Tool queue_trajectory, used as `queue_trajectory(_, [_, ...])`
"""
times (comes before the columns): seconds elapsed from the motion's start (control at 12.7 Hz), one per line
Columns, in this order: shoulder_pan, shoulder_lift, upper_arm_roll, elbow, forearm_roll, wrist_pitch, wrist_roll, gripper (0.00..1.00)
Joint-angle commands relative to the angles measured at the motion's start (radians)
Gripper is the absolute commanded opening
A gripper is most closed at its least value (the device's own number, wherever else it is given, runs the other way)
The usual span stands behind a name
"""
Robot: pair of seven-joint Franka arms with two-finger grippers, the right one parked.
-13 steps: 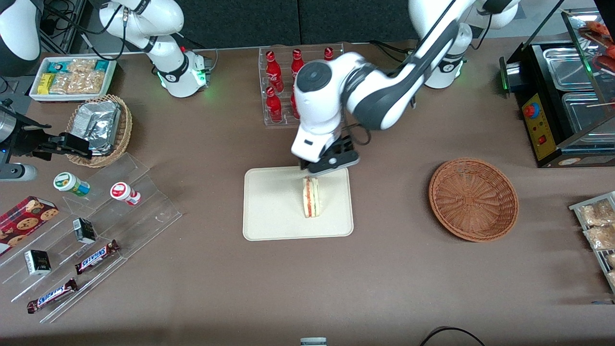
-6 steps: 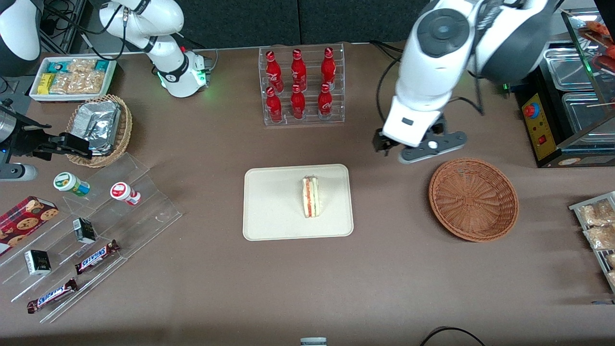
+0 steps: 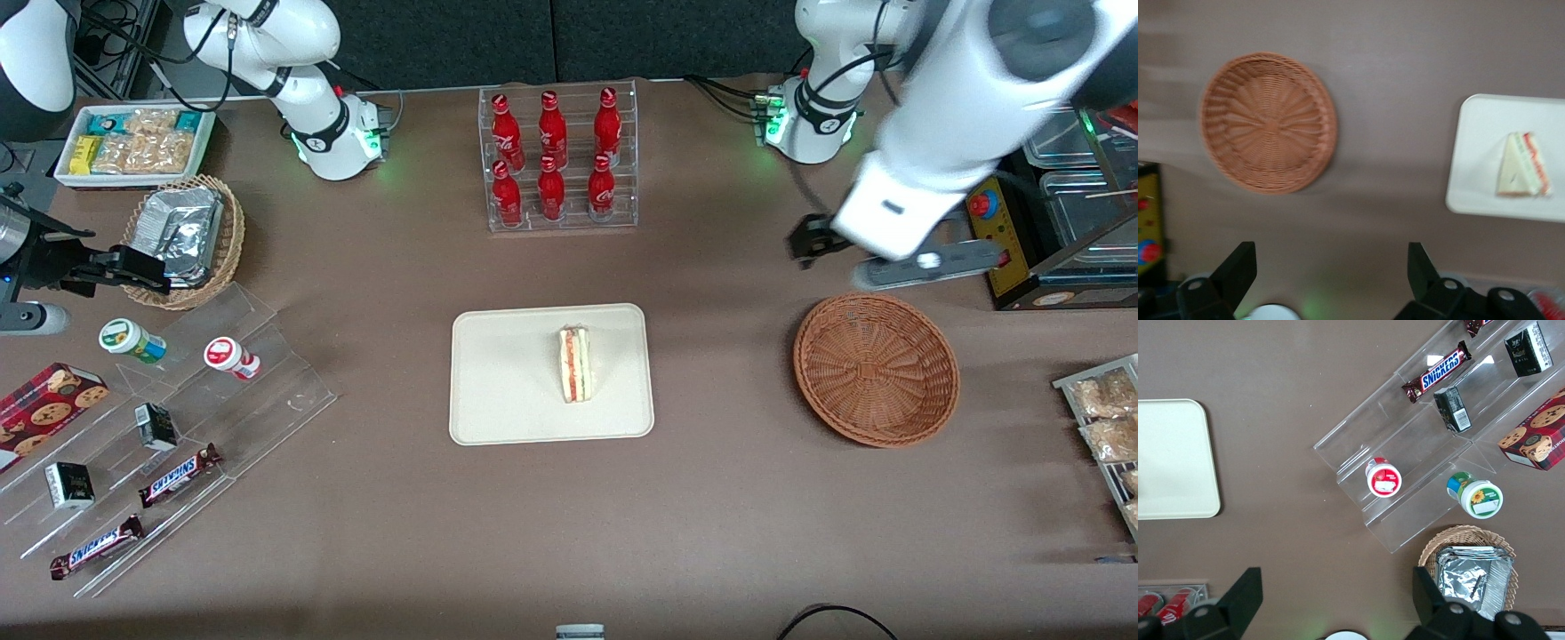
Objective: Place sandwich from basket to tray
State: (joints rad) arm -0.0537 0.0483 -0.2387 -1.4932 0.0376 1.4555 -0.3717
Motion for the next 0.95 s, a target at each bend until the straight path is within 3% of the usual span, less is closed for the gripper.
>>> queue_trajectory(0.0, [0.003,-0.076,0.111,-0.036,-0.027,-0.043,0.195,1.0])
queue_trajectory(0.32, [0.002,-0.119,0.234,-0.05,-0.025,-0.073,0.375,1.0])
queue_trajectory(0.87, [0.002,-0.11,0.245,-0.013,-0.027,-0.098,0.376,1.0])
